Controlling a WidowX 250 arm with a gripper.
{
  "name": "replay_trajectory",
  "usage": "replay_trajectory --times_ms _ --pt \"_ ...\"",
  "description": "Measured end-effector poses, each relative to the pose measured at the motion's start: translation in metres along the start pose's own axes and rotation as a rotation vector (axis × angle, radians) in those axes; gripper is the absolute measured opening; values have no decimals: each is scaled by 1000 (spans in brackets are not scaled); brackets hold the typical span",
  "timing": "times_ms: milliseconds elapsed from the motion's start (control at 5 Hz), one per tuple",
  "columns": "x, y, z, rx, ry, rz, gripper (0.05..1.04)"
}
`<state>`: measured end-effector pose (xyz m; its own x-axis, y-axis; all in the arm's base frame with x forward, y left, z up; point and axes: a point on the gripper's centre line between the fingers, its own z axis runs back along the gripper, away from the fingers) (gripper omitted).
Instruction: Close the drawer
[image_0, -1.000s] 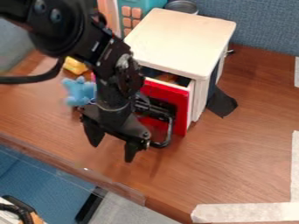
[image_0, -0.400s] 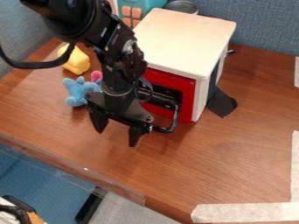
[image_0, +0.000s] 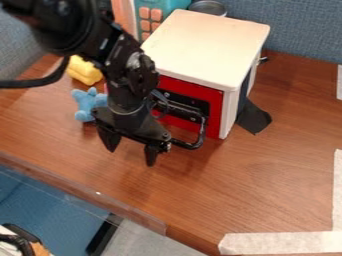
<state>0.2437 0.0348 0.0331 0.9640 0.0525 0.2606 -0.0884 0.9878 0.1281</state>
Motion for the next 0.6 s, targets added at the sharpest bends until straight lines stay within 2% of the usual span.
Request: replay_trajectory --times_ms 400,600 --pt "-45 5 54 -27 -15 -6 1000" --pt "-60 10 79 -37 -2 -11 1000"
